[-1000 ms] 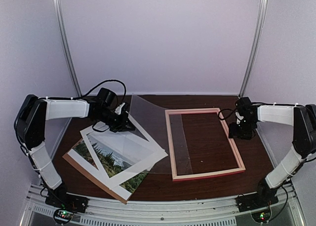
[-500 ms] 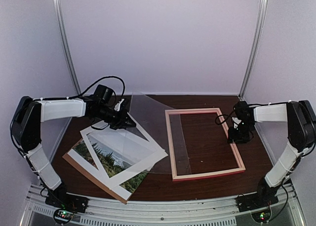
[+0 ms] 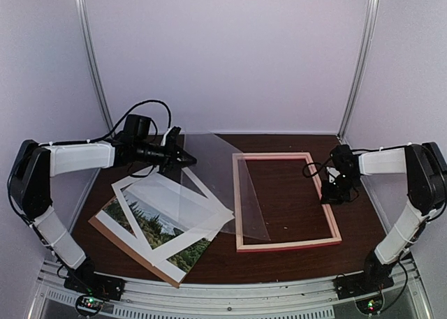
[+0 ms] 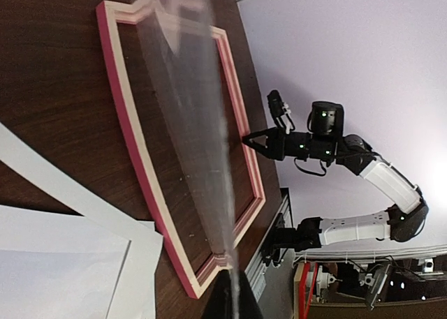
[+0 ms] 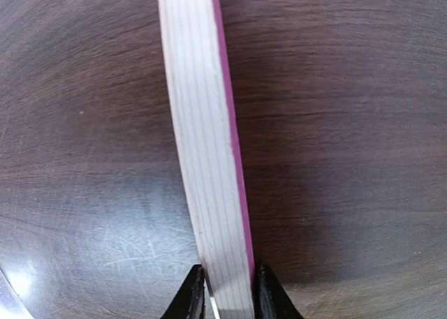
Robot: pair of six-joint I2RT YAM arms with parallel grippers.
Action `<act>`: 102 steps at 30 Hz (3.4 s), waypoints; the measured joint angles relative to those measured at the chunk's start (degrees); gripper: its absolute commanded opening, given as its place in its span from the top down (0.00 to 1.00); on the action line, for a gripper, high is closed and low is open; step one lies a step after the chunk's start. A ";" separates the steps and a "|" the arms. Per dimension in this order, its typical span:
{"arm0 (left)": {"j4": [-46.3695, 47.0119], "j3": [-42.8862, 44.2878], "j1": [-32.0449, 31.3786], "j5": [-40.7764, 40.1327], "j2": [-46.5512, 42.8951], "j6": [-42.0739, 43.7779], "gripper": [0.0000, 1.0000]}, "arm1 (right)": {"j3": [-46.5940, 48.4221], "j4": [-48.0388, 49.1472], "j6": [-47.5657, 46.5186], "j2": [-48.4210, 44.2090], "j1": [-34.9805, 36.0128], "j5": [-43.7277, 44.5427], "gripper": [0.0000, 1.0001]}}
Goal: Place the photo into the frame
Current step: Adjust the frame body at the center of the board, then place the glass panel in the frame body.
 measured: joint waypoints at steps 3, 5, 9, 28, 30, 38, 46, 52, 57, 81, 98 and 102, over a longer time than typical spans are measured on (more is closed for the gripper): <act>3.56 0.09 -0.85 1.49 -0.02 -2.82 1.00 | -0.15 0.76 0.15 0.00 0.74 -0.87 0.78; 5.73 0.09 -1.42 2.40 -0.20 -4.59 1.00 | -0.20 1.09 0.42 0.00 1.29 -1.29 0.79; 6.25 0.63 -1.88 2.99 -1.95 -5.40 1.00 | -0.22 1.38 0.87 0.00 2.14 -1.70 0.80; 3.89 3.39 -1.97 2.75 -7.41 -1.86 1.00 | 0.07 0.26 0.07 -0.02 4.87 -0.59 0.89; 4.02 3.41 -2.16 2.67 -7.39 -1.88 1.00 | 0.09 -0.46 -0.22 -0.22 5.09 -0.48 0.90; 4.11 4.46 -3.67 1.79 -6.71 -1.88 1.00 | 0.09 -5.49 -1.99 -3.41 5.55 1.75 0.91; 5.16 4.46 -5.51 0.61 -5.38 -2.32 1.00 | -0.52 -5.55 -1.36 -4.37 6.88 1.68 0.90; 6.54 5.20 -8.31 -0.07 -4.13 -3.41 1.00 | -1.03 -3.93 -0.09 -2.95 8.98 0.55 0.79; 10.21 6.03 -10.29 -0.55 -1.49 -5.68 1.00 | -1.11 -3.48 -0.13 -2.73 9.31 0.17 0.58; 23.87 28.00 -22.99 -1.01 16.76 -16.92 1.00 | 0.28 -6.80 0.22 -17.92 -7.43 0.46 0.38; 16.15 21.68 -22.84 -12.94 30.42 -16.17 1.00 | 1.57 -8.98 0.44 -21.64 -8.98 3.63 0.39; 13.35 20.94 -22.40 -15.26 30.42 -12.70 1.00 | 1.55 -8.57 0.44 -20.39 -8.98 2.38 0.40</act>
